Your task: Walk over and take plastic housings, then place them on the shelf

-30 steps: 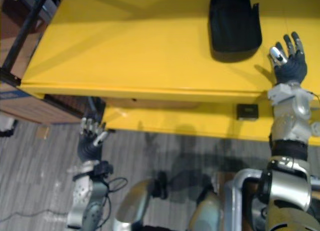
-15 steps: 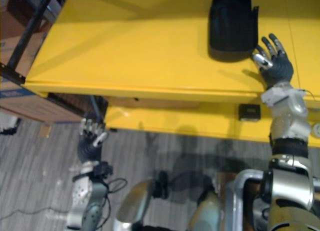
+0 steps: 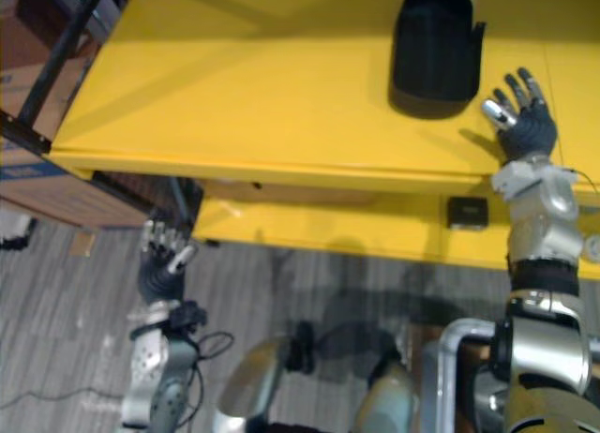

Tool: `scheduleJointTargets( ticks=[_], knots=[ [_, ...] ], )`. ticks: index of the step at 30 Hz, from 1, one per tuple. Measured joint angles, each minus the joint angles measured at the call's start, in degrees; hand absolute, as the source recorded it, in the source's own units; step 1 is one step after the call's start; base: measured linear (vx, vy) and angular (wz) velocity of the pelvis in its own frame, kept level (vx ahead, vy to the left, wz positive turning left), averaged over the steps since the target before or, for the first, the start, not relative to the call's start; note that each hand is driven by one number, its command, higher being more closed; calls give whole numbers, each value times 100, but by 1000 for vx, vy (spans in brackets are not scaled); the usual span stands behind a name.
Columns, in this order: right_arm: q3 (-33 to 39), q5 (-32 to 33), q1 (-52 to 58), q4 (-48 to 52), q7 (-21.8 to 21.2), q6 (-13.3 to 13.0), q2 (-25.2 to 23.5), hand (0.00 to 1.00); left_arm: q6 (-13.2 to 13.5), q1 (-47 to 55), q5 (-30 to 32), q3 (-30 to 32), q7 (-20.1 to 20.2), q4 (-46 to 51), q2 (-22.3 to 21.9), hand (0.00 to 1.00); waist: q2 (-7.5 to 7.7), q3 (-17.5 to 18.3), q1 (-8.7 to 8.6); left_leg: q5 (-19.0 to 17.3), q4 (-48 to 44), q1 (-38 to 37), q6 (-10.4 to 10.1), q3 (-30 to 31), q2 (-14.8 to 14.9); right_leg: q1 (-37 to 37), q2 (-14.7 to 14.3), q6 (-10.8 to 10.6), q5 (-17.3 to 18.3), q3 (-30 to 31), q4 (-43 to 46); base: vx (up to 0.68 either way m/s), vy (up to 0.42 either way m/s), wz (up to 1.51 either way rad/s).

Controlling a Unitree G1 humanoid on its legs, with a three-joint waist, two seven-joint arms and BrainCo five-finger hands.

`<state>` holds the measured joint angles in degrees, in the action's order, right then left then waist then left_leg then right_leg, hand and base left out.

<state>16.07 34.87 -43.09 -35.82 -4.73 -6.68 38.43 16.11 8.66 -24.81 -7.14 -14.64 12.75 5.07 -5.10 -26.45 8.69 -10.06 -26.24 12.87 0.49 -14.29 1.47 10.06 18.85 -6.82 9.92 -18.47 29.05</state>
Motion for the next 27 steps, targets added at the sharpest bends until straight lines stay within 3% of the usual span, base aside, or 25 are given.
scheduleJointTargets(
  ticks=[2,4,5,7,9,10,13,16,21,27],
  knots=[
    [180,-402,529,955,477,-449,-179,0,0,105,-7,-121,-16,-3,-3,0,17,42,-35,0,137,-245,-1,-21,-3,-242,-49,-25,-37,-12,-170,63,-14,-8],
    [187,-790,1132,1732,803,-664,-526,0,0,291,-7,-93,-8,-6,-2,0,82,241,-134,4,283,-417,-5,-28,12,-450,-140,-41,-108,-32,-429,85,-10,-9],
    [186,-896,1377,1978,900,-687,-730,0,0,374,-6,-57,-7,-14,-2,0,136,363,-169,12,336,-474,-17,-28,13,-515,-179,-42,-140,-34,-534,151,-14,-9],
    [173,-1225,2503,2917,1322,-693,-1659,0,0,667,2,117,15,-26,-4,0,367,892,-337,40,652,-642,-62,-29,30,-754,-353,-55,-304,-50,-1064,170,-11,-11],
    [140,-1365,3384,3489,1481,-691,-2358,0,-2,755,11,317,14,-27,-65,0,510,1093,-482,44,812,-820,-68,-61,57,-1012,-475,-51,-440,-45,-1428,141,2,-15],
    [58,-1474,3952,3774,1497,-683,-2788,0,-2,775,50,450,4,-27,-137,0,602,1220,-596,46,894,-916,-73,-104,67,-1133,-548,-50,-542,-18,-1665,107,9,-18],
    [-284,-1622,5005,4334,1338,-658,-3460,0,-5,704,115,656,-21,-26,-167,0,712,1388,-814,25,1013,-1022,-89,-307,111,-1236,-685,-30,-778,200,-2090,68,29,-39],
    [-624,-1476,5612,4526,1163,-659,-3772,0,-7,589,263,699,-84,-23,-233,0,752,1425,-967,6,1103,-1111,-85,-498,115,-1246,-718,-10,-893,416,-2282,-37,92,-37],
    [-1128,-1491,6091,4505,1135,-660,-3964,0,-29,581,344,718,-276,-18,-361,0,741,1484,-986,7,1214,-1185,-89,-571,92,-1226,-716,-13,-909,487,-2306,-24,31,-9],
    [-1158,-1538,5971,4107,1474,-662,-3962,0,-201,660,530,939,-264,86,-366,0,714,1581,-965,17,1271,-1297,-84,-791,105,-1227,-751,-40,-1056,662,-2437,11,26,-18]
  ],
)
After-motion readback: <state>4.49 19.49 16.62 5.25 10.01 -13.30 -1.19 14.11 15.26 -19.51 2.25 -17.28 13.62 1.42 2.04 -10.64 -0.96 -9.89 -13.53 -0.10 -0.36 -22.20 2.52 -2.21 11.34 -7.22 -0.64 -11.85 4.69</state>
